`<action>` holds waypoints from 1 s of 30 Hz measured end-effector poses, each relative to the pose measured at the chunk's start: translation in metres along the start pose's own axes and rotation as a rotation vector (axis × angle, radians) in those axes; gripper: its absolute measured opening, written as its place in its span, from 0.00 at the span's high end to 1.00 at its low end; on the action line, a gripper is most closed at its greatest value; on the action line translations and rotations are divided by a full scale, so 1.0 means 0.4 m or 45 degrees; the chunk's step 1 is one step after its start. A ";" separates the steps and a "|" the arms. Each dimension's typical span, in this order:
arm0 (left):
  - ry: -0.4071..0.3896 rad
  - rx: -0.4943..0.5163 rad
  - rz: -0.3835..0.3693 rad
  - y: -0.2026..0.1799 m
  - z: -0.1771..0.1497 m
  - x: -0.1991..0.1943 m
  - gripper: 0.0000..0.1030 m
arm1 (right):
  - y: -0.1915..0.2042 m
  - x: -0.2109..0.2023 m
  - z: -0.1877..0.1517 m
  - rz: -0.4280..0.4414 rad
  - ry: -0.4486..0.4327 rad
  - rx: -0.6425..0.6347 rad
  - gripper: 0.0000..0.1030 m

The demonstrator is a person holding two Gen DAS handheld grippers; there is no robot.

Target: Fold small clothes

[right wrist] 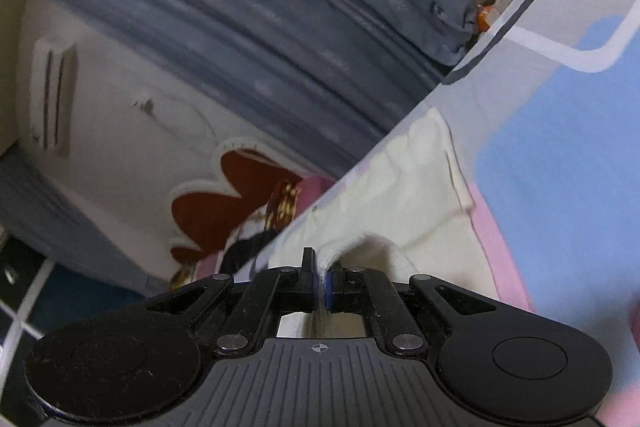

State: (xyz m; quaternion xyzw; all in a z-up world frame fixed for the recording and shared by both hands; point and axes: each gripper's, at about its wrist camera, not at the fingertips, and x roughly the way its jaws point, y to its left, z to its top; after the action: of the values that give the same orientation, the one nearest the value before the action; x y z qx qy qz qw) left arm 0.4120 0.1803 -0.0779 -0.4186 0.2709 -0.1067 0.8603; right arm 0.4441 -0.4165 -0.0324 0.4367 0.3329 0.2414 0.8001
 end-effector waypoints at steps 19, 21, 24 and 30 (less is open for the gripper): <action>-0.061 0.000 0.028 0.096 0.091 0.324 0.37 | -0.272 0.303 0.240 0.041 -0.073 0.027 0.19; -0.030 0.163 0.109 0.068 0.087 0.327 0.39 | -0.251 0.289 0.238 0.006 -0.069 -0.118 0.22; 0.001 0.388 0.208 0.024 0.078 0.338 0.39 | -0.196 0.287 0.210 -0.083 -0.009 -0.379 0.45; 0.021 0.646 0.389 -0.024 0.067 0.370 0.41 | -0.129 0.368 0.138 -0.273 0.101 -0.736 0.62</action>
State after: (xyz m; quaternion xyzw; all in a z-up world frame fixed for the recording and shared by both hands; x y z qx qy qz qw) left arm 0.5503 0.1312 -0.1126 -0.1438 0.3024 -0.0438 0.9412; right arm 0.5875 -0.3724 -0.1021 0.1436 0.3257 0.2571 0.8984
